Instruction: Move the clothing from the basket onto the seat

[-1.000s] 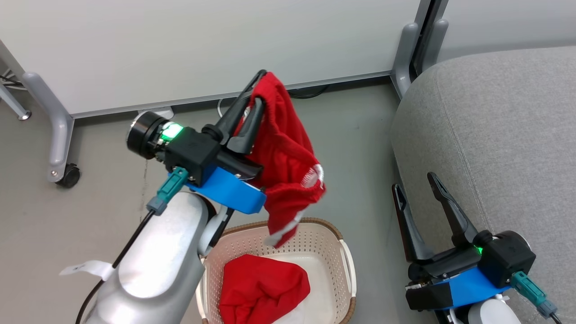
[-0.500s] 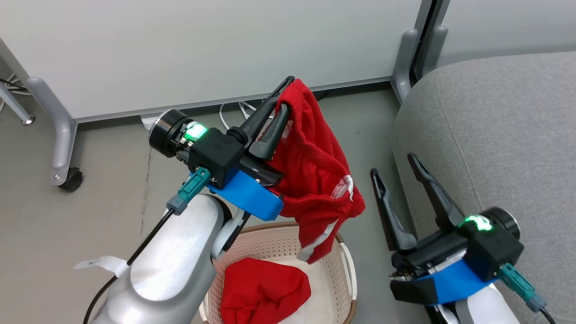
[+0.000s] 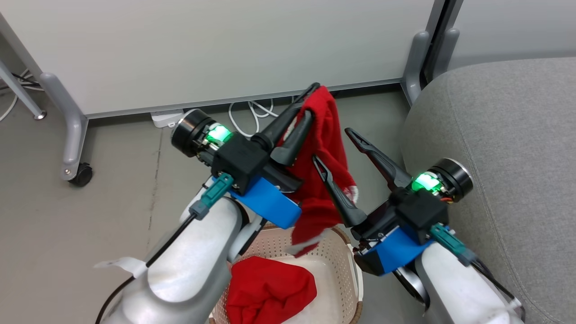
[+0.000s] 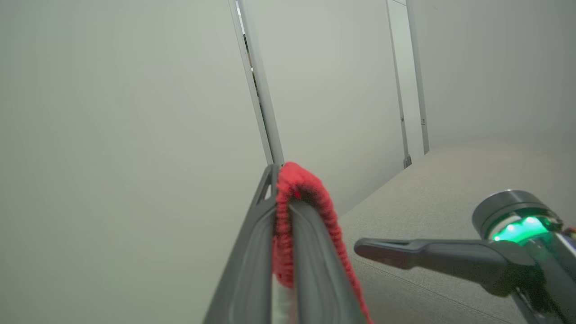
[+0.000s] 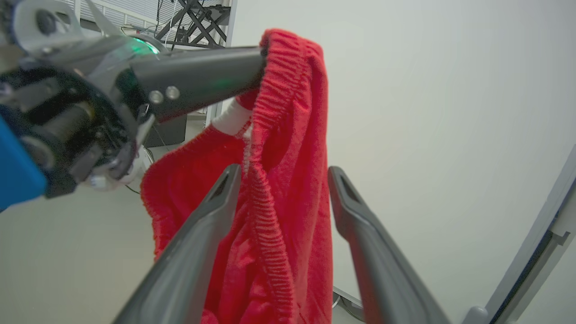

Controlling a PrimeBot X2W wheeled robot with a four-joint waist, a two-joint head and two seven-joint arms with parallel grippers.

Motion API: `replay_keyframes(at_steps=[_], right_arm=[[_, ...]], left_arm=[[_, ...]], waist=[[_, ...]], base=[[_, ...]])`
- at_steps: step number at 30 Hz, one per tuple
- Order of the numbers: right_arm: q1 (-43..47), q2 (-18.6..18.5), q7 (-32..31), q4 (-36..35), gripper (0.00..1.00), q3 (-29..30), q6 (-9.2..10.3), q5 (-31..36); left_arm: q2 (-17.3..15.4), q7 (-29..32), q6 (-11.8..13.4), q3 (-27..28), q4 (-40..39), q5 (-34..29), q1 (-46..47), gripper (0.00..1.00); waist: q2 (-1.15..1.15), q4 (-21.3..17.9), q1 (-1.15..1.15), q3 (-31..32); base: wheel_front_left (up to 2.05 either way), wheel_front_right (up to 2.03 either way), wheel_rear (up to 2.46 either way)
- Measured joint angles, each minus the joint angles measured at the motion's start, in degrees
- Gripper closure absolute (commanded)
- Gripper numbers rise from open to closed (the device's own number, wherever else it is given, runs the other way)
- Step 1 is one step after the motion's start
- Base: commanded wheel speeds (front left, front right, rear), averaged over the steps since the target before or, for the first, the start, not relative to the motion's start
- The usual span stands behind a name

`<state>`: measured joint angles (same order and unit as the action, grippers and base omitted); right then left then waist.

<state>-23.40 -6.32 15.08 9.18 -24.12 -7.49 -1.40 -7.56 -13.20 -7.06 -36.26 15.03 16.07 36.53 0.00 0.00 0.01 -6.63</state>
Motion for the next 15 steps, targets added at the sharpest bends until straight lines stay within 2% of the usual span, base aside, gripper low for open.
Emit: replay_keyframes(at_steps=[9,10,11,15], right_arm=[[-5.38,1.16,0.05,12.66,0.00,-0.43,0.00,1.79],[-5.61,1.42,0.05,13.85,0.64,-0.58,0.00,1.27],[-5.75,1.57,0.05,14.35,1.00,-0.86,0.00,0.70],[-6.05,2.16,0.05,15.24,1.00,-1.38,0.00,-1.20]], left_arm=[[1.22,-0.52,-0.04,-3.58,-0.34,0.09,0.29,1.00],[1.35,-0.53,-0.04,-3.71,-0.35,0.16,0.34,1.00],[1.38,-0.59,-0.04,-3.88,-0.32,0.26,0.37,1.00],[1.34,-0.79,-0.04,-4.15,0.07,0.51,0.40,1.00]], waist=[[0.00,1.07,0.00,-0.32],[0.00,1.19,0.00,-0.32],[0.00,1.30,0.00,-0.29],[0.00,1.44,0.00,-0.10]], base=[[0.00,0.00,0.00],[0.00,0.00,0.00],[0.00,0.00,0.00],[0.00,0.00,0.00]])
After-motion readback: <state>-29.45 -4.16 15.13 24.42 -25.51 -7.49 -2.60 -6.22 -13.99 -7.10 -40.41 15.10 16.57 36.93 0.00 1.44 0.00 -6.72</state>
